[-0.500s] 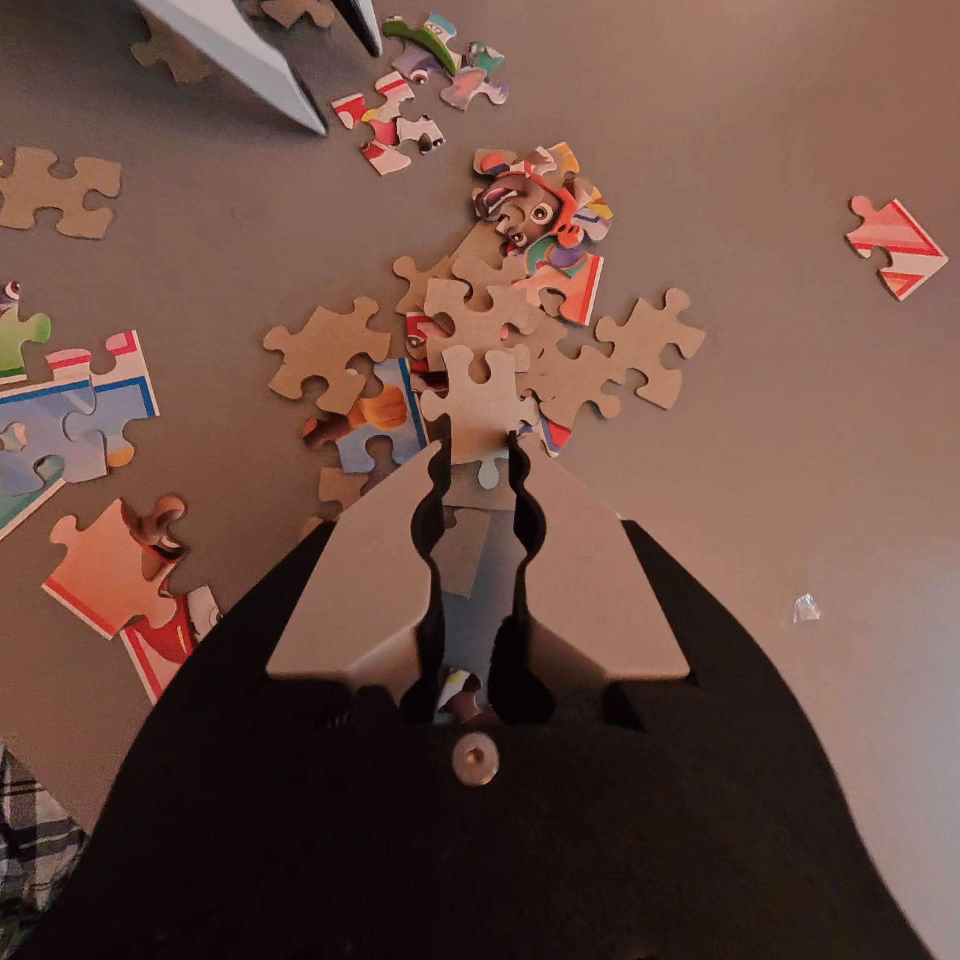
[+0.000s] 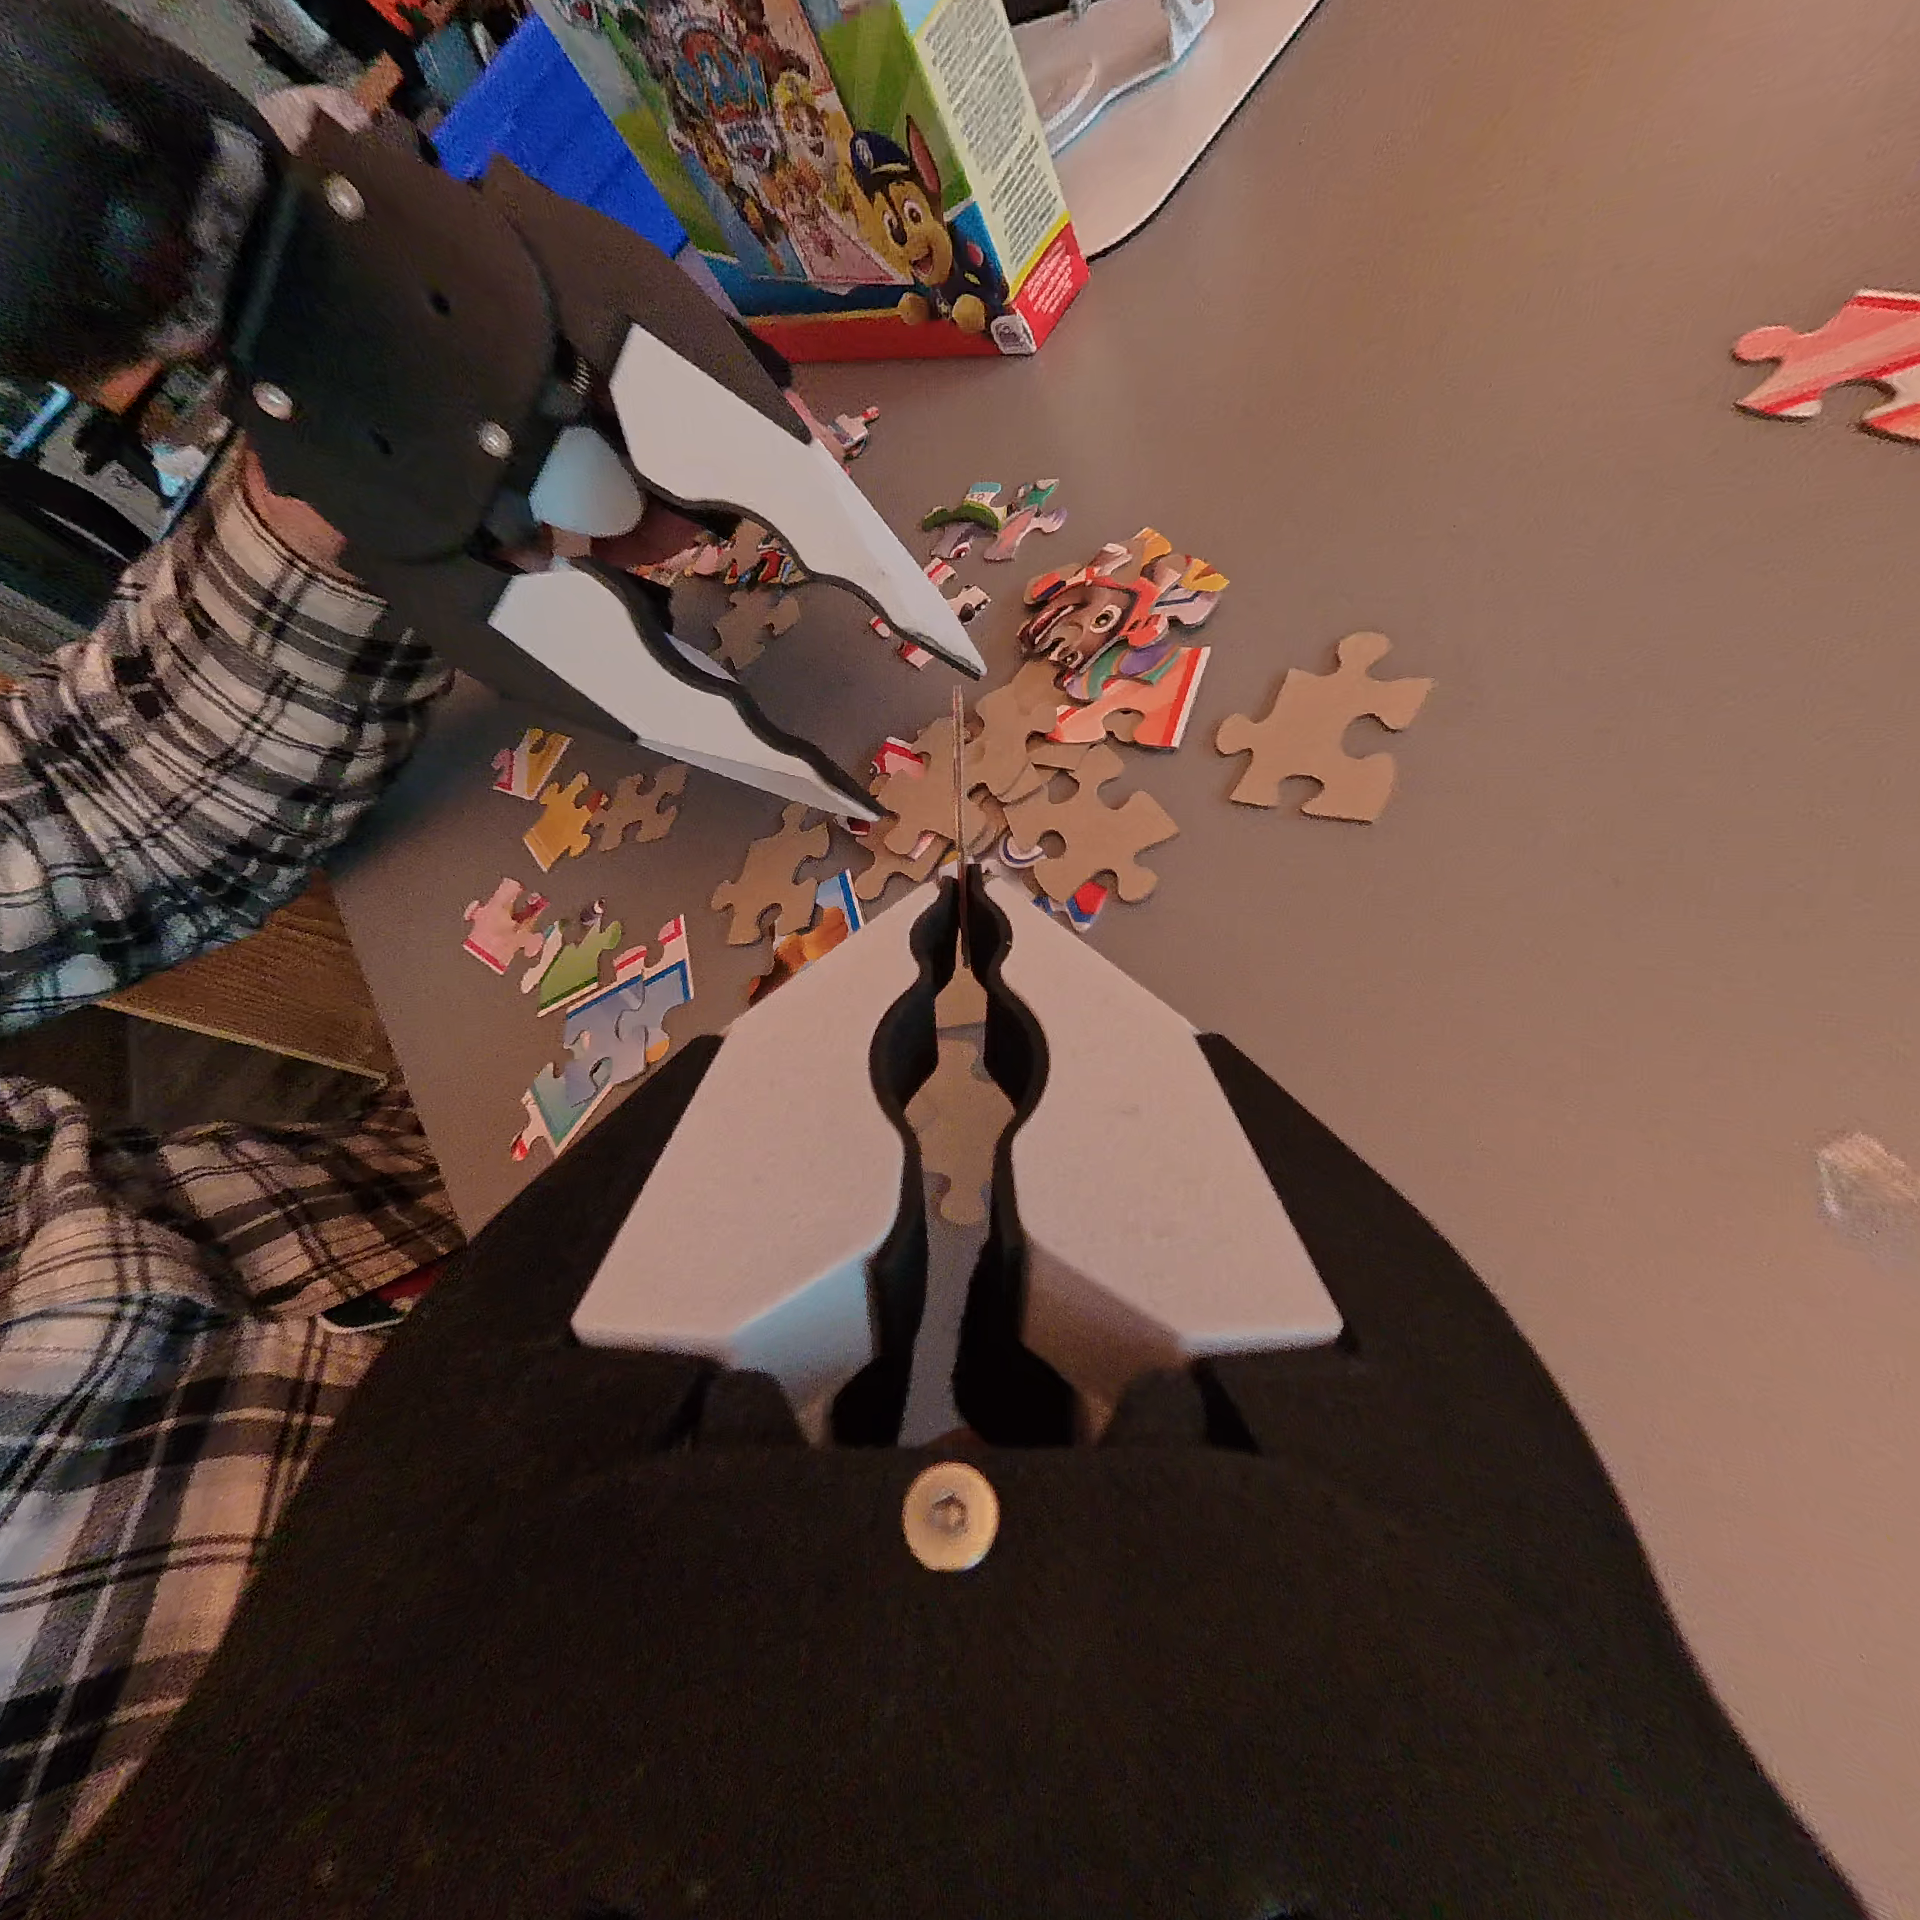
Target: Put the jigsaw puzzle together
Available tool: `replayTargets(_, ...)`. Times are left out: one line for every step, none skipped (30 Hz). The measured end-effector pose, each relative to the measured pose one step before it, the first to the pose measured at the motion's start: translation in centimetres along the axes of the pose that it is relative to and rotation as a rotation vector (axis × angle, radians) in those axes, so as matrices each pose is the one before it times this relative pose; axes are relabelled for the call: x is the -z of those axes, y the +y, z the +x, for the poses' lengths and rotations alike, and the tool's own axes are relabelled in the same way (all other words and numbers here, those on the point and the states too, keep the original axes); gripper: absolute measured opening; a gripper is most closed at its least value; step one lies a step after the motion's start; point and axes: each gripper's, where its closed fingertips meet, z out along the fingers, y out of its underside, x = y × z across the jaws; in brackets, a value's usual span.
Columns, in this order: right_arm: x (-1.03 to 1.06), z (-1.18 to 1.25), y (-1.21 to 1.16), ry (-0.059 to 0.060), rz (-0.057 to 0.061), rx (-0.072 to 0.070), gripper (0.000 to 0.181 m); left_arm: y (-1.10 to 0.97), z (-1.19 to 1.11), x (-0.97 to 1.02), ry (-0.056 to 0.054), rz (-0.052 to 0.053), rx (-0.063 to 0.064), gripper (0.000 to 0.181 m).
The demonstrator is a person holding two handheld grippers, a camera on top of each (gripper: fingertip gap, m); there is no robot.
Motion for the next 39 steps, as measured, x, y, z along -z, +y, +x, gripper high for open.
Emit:
replayTargets(0.563, 0.196, -0.060, -0.0032, 0.0059, -0.0110, 0.000, 0.430, -0.070, -0.379, -0.0025, -0.0233, 0.0001, 0.043)
replayTargets(0.591, 0.255, -0.093, 0.0005, 0.0074, -0.0130, 0.000, 0.250, 0.069, -0.388, 0.0072, -0.0097, 0.0037, 0.044)
replayTargets(0.576, 0.316, -0.055, 0.0028, 0.0035, -0.0113, 0.000, -0.253, 0.101, -0.164, 0.0151, 0.0223, 0.0199, 0.040)
replayTargets(0.555, 0.359, 0.033, 0.0053, -0.0033, -0.0075, 0.000, -0.057, 0.007, -0.139, 0.0144, 0.0093, 0.0243, 0.041)
replayTargets(0.516, 0.419, 0.011, 0.0078, -0.0024, -0.0079, 0.000, -0.037, -0.070, -0.076, 0.0101, 0.0087, 0.0189, 0.041)
replayTargets(0.489, 0.544, -0.032, 0.0151, -0.0008, -0.0074, 0.000, 0.026, -0.004, -0.062, 0.0139, 0.0057, 0.0165, 0.040)
replayTargets(0.437, 0.623, 0.027, 0.0205, -0.0057, -0.0014, 0.000, 0.039, 0.093, -0.054, 0.0193, 0.0055, 0.0192, 0.039)
replayTargets(0.352, 0.515, 0.079, 0.0163, -0.0086, 0.0037, 0.000, 0.040, 0.005, -0.011, 0.0128, 0.0041, 0.0194, 0.039)
replayTargets(0.221, 0.129, 0.030, -0.0020, -0.0048, 0.0018, 0.000, 0.072, 0.008, 0.045, 0.0081, 0.0027, 0.0091, 0.039)
replayTargets(0.038, -0.225, 0.091, -0.0159, -0.0081, 0.0007, 0.000, 0.130, 0.031, 0.065, 0.0065, -0.0007, 0.0040, 0.038)
replayTargets(-0.103, -0.221, 0.179, -0.0060, -0.0152, 0.0097, 0.000, 0.200, 0.003, 0.121, 0.0050, -0.0055, 0.0101, 0.038)
replayTargets(-0.199, -0.031, 0.215, 0.0125, -0.0195, 0.0183, 0.000, 0.265, 0.017, 0.180, 0.0046, -0.0111, 0.0080, 0.037)
replayTargets(-0.262, -0.034, 0.189, 0.0150, -0.0188, 0.0201, 0.000, 0.354, -0.011, 0.218, 0.0017, -0.0168, 0.0036, 0.037)
replayTargets(-0.317, -0.110, 0.099, 0.0059, -0.0129, 0.0128, 0.000, 0.414, -0.042, 0.249, 0.0028, -0.0223, 0.0107, 0.038)
replayTargets(-0.351, -0.155, 0.010, -0.0023, -0.0068, 0.0055, 0.000, 0.332, -0.023, 0.216, 0.0030, -0.0193, 0.0041, 0.041)
replayTargets(-0.356, -0.086, -0.014, -0.0027, -0.0040, 0.0042, 0.000, 0.249, -0.025, 0.133, -0.0002, -0.0125, -0.0032, 0.043)
replayTargets(-0.369, -0.024, -0.038, -0.0004, -0.0025, 0.0052, 0.000, 0.155, 0.180, 0.027, 0.0106, -0.0069, 0.0010, 0.044)
replayTargets(-0.358, -0.017, -0.022, 0.0005, -0.0030, 0.0054, 0.000, 0.088, 0.340, -0.040, 0.0202, -0.0032, 0.0064, 0.044)
replayTargets(-0.341, -0.043, 0.004, 0.0009, -0.0043, 0.0053, 0.000, 0.010, 0.230, -0.025, 0.0126, 0.0008, 0.0031, 0.043)
replayTargets(-0.297, -0.113, -0.033, -0.0007, -0.0021, 0.0067, 0.000, 0.002, -0.034, 0.001, -0.0024, 0.0009, 0.0015, 0.042)
replayTargets(-0.228, -0.180, -0.093, -0.0022, 0.0017, 0.0078, 0.000, 0.022, -0.001, 0.021, 0.0030, 0.0001, 0.0075, 0.040)
replayTargets(-0.149, -0.196, -0.131, -0.0037, 0.0043, 0.0065, 0.000, -0.006, 0.017, 0.068, 0.0040, 0.0044, 0.0023, 0.037)
replayTargets(-0.091, -0.190, -0.154, -0.0050, 0.0068, 0.0051, 0.000, -0.013, -0.062, 0.079, -0.0012, 0.0065, -0.0004, 0.034)
replayTargets(-0.043, -0.141, -0.138, -0.0032, 0.0066, 0.0027, 0.000, 0.042, -0.063, 0.063, 0.0005, 0.0060, 0.0045, 0.033)
replayTargets(-0.027, -0.055, -0.091, 0.0009, 0.0050, 0.0011, 0.000, -0.091, -0.068, 0.119, -0.0013, 0.0177, 0.0052, 0.029)
replayTargets(-0.010, -0.031, -0.035, 0.0015, 0.0037, 0.0015, 0.000, -0.122, 0.063, 0.159, 0.0050, 0.0206, 0.0035, 0.023)
replayTargets(-0.022, -0.021, -0.016, -0.0002, 0.0028, 0.0008, 0.000, -0.026, -0.031, 0.165, -0.0043, 0.0134, 0.0008, 0.020)
replayTargets(-0.013, -0.001, -0.004, -0.0008, 0.0031, -0.0004, 0.000, -0.021, -0.103, 0.243, -0.0133, 0.0118, -0.0031, 0.018)
replayTargets(-0.003, -0.020, -0.012, -0.0020, 0.0036, -0.0003, 0.000, -0.136, -0.047, 0.336, -0.0126, 0.0188, -0.0063, 0.014)
replayTargets(-0.027, -0.029, -0.006, -0.0019, 0.0034, 0.0005, 0.000, -0.182, 0.023, 0.404, -0.0049, 0.0213, -0.0002, 0.011)
replayTargets(-0.020, -0.014, -0.019, -0.0005, 0.0028, 0.0011, 0.000, -0.124, -0.061, 0.421, -0.0094, 0.0178, -0.0002, 0.008)
replayTargets(-0.016, -0.029, -0.029, -0.0007, 0.0023, 0.0018, 0.000, -0.103, -0.229, 0.478, -0.0189, 0.0163, -0.0010, 0.005)
replayTargets(-0.032, -0.062, -0.049, -0.0022, 0.0026, 0.0021, 0.000, -0.095, 0.001, 0.535, -0.0033, 0.0173, 0.0025, 0.002)
replayTargets(-0.029, -0.097, -0.061, -0.0031, 0.0023, 0.0013, 0.000, -0.019, -0.087, 0.571, -0.0110, 0.0140, 0.0006, 0.000)
replayTargets(-0.031, -0.085, -0.057, -0.0020, 0.0022, 0.0022, 0.000, 0.120, -0.363, 0.649, -0.0339, 0.0050, -0.0079, 0.000)
replayTargets(-0.028, -0.089, -0.069, -0.0015, 0.0018, 0.0029, 0.000, 0.157, -0.088, 0.699, -0.0155, 0.0048, -0.0060, 0.000)
replayTargets(-0.035, -0.080, -0.042, -0.0026, 0.0011, 0.0022, 0.000, 0.044, 0.264, 0.716, 0.0064, 0.0151, -0.0008, 0.000)
replayTargets(-0.050, -0.085, -0.050, -0.0030, 0.0008, 0.0024, 0.000, 0.120, -0.158, 0.760, -0.0253, 0.0123, -0.0097, 0.000)
replayTargets(-0.057, -0.057, -0.028, -0.0018, 0.0004, 0.0028, 0.000, 0.626, -0.521, 0.708, -0.0532, -0.0196, -0.0244, 0.000)
